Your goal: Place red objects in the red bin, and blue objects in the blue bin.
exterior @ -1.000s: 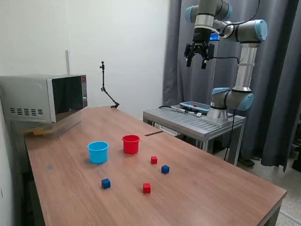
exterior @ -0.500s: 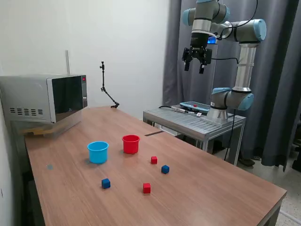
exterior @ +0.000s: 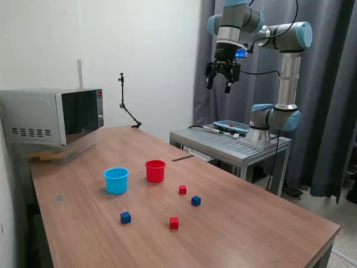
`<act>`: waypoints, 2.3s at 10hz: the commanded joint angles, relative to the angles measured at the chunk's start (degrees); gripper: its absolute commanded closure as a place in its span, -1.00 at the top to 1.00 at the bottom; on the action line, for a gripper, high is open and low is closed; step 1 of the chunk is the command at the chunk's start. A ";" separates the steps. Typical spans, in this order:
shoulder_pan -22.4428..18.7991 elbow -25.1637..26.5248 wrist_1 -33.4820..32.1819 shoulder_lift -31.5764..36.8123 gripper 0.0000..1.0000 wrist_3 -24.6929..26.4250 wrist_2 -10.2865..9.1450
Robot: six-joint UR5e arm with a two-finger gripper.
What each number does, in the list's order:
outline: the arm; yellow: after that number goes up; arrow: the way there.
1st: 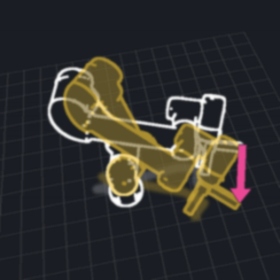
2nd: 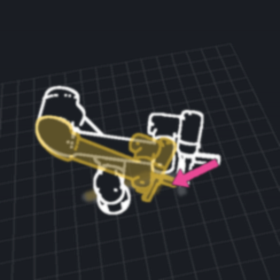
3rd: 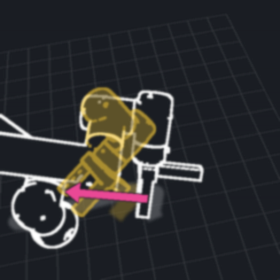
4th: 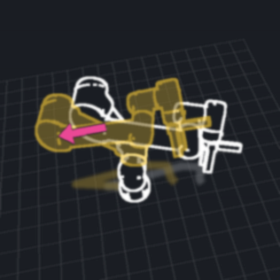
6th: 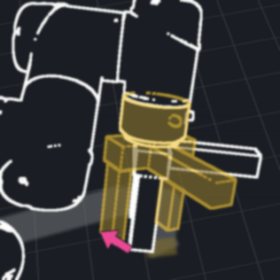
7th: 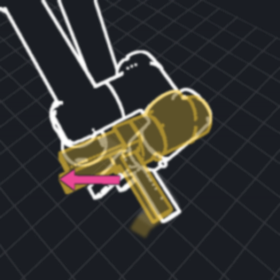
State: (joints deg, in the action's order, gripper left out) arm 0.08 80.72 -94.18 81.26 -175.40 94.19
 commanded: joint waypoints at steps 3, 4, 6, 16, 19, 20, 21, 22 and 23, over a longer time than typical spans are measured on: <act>0.27 -4.86 -4.52 -8.02 1.00 -3.97 0.21; 0.27 -7.40 -6.27 -11.00 1.00 -4.42 0.21; -0.25 -11.19 -8.39 -15.93 1.00 -8.35 0.03; 0.00 -21.38 -27.36 -34.65 1.00 -9.70 -3.75; 0.01 -24.11 -27.64 -37.48 1.00 -9.70 -3.75; 0.01 -24.82 -27.81 -39.05 1.00 -9.61 -3.75; 0.09 -25.17 -28.77 -39.68 1.00 -9.61 -3.92; 0.18 -26.13 -29.22 -40.64 1.00 -9.61 -5.05; 0.27 -27.54 -29.22 -42.04 1.00 -9.35 -5.15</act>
State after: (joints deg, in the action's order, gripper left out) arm 0.23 54.81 -123.00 40.98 -184.95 89.60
